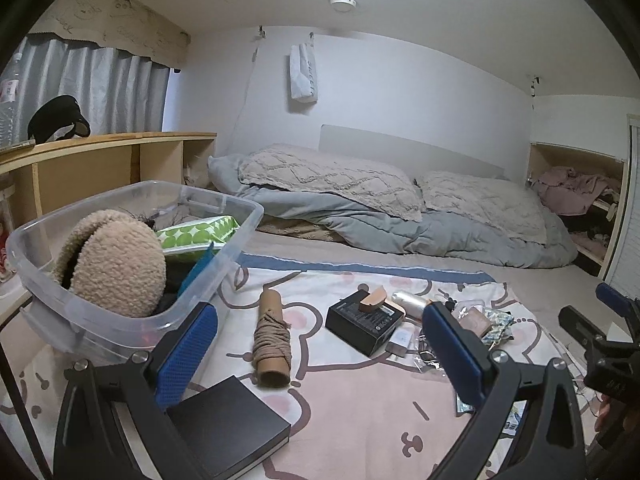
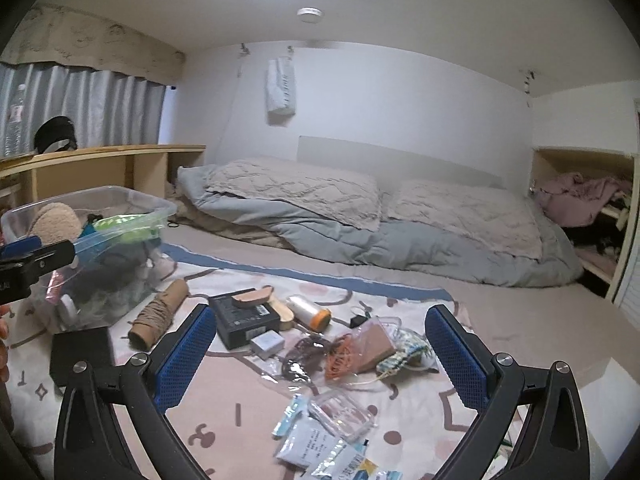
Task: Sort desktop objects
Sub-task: 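Withdraw both open tools from the bin back over the bed, then lower the right tool onto a white medicine sachet and close on it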
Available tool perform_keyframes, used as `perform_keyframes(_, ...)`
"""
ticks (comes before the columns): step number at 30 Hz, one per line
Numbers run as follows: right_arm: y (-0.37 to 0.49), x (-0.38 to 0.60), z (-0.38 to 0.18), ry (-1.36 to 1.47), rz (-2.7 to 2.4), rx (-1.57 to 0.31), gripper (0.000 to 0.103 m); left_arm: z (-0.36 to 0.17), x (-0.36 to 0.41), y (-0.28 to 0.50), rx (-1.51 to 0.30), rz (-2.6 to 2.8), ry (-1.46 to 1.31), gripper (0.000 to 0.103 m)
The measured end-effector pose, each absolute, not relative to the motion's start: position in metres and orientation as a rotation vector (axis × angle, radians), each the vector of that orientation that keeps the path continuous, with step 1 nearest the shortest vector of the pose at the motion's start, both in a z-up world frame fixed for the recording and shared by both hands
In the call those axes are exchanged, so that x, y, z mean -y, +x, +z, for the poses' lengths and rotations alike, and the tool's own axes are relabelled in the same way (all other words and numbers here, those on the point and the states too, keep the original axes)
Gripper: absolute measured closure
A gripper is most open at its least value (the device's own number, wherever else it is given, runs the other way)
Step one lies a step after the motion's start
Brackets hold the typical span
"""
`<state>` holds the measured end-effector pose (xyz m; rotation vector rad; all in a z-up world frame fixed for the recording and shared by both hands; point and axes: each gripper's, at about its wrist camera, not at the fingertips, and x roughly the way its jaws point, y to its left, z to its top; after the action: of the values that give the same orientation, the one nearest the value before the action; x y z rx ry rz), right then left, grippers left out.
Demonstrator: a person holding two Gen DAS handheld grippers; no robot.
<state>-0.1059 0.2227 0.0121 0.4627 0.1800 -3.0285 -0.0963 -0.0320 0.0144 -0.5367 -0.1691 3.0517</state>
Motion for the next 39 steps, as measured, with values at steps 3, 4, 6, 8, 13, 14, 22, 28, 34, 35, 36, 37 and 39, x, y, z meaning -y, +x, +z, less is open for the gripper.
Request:
perform_keyframes(3,-0.109,-0.23,0.005,0.492,-3.048,-0.169,0.0,0.011,0.03,-0.097,0.158,3.056,-0.516,0.0)
perform_keyframes(4,-0.111,-0.233,0.003,0.504,-3.054,-0.162,0.0,0.009,0.03,-0.097,0.156,3.055,-0.51,0.0)
perform_keyframes(6,-0.113,-0.239,-0.001,0.529,-3.066,-0.139,0.0,0.006,0.029,-0.097,0.152,3.055,-0.499,0.0)
perform_keyframes(8,-0.116,-0.246,-0.004,0.552,-3.077,-0.104,0.0,0.004,0.029,-0.097,0.142,3.058,-0.499,0.0)
perform_keyframes(13,-0.123,-0.262,-0.015,0.625,-3.115,-0.044,0.0,-0.005,0.029,-0.099,0.141,3.058,-0.519,0.0)
perform_keyframes(14,-0.124,-0.265,-0.018,0.647,-3.126,-0.036,0.0,-0.007,0.029,-0.099,0.146,3.056,-0.526,0.0)
perform_keyframes(22,-0.149,-0.293,-0.061,1.015,-3.145,0.024,0.0,-0.027,0.02,-0.101,0.138,3.006,-0.631,0.0)
perform_keyframes(28,-0.155,-0.305,-0.085,1.223,-3.082,0.15,0.0,-0.043,0.008,-0.106,0.133,2.943,-0.732,0.0)
perform_keyframes(34,-0.162,-0.304,-0.102,1.328,-2.972,0.236,0.043,-0.051,0.001,-0.105,0.13,2.908,-0.778,0.0)
perform_keyframes(35,-0.164,-0.305,-0.106,1.353,-2.94,0.255,0.056,-0.052,0.0,-0.105,0.128,2.905,-0.781,0.0)
perform_keyframes(36,-0.165,-0.305,-0.11,1.384,-2.918,0.269,0.063,-0.052,0.0,-0.104,0.127,2.902,-0.783,0.0)
perform_keyframes(37,-0.165,-0.305,-0.113,1.403,-2.901,0.277,0.067,-0.052,-0.001,-0.105,0.127,2.901,-0.783,0.0)
perform_keyframes(39,-0.167,-0.303,-0.119,1.435,-2.858,0.293,0.079,-0.051,-0.001,-0.104,0.128,2.897,-0.779,0.0)
